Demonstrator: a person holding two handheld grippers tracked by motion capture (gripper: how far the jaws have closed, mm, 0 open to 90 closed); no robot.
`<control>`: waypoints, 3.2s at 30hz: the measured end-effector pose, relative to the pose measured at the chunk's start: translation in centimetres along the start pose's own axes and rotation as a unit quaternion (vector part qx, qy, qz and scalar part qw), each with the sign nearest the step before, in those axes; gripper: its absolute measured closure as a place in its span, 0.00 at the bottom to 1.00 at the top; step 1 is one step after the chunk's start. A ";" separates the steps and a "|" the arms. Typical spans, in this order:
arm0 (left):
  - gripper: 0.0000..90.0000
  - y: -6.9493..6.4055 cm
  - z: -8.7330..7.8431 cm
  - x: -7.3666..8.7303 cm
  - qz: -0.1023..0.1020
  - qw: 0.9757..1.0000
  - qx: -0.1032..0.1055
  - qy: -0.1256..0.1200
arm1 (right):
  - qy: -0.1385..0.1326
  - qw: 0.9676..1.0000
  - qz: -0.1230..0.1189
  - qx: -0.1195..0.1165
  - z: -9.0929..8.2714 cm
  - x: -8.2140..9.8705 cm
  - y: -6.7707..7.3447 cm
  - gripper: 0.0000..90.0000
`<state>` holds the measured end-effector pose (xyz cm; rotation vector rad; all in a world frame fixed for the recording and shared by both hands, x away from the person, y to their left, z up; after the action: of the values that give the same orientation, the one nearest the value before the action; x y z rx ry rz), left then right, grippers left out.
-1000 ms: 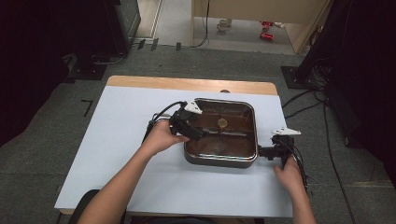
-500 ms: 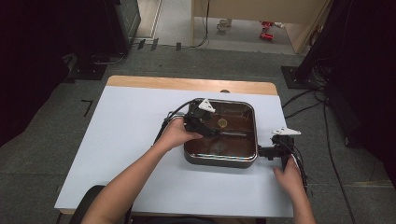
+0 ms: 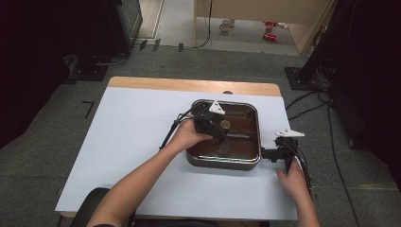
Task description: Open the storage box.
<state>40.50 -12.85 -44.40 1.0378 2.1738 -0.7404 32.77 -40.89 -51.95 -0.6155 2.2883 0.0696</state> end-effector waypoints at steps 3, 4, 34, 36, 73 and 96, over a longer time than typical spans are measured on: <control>0.48 0.1 0.1 0.1 -0.002 1.000 0.005 -0.011 | 0.000 1.000 0.000 0.000 0.0 0.0 0.0 0.00; 0.52 0.1 0.1 0.1 0.000 1.000 0.009 -0.013 | 0.000 1.000 0.000 0.000 0.0 0.0 0.0 0.00; 0.65 -0.5 -3.4 -1.3 -0.013 0.998 0.030 -0.045 | 0.000 1.000 -0.001 0.001 0.0 0.0 0.0 0.00; 0.65 -0.5 -4.2 -1.5 -0.014 0.998 0.031 -0.052 | 0.000 1.000 -0.001 0.000 0.0 0.0 0.0 0.00; 0.65 4.7 -16.8 2.1 -0.097 0.990 -0.036 -0.098 | 0.000 1.000 0.001 0.000 0.0 0.0 0.0 0.00; 0.65 12.0 -19.3 6.5 -0.163 0.977 -0.106 -0.085 | 0.000 1.000 0.000 0.000 0.0 0.0 0.0 0.00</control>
<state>41.57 10.19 -39.07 0.4975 2.2381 -0.6925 32.78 -40.90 -51.95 -0.6164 2.2888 0.0683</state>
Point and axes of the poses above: each handheld gripper's, and its own axes: z roughly forward along the jaws, x roughly out of its underside, y roughly to its left, the point moved 2 cm from there along z, roughly forward along the jaws, and after that the axes turned 13 degrees about -z, right-handed, at the moved point
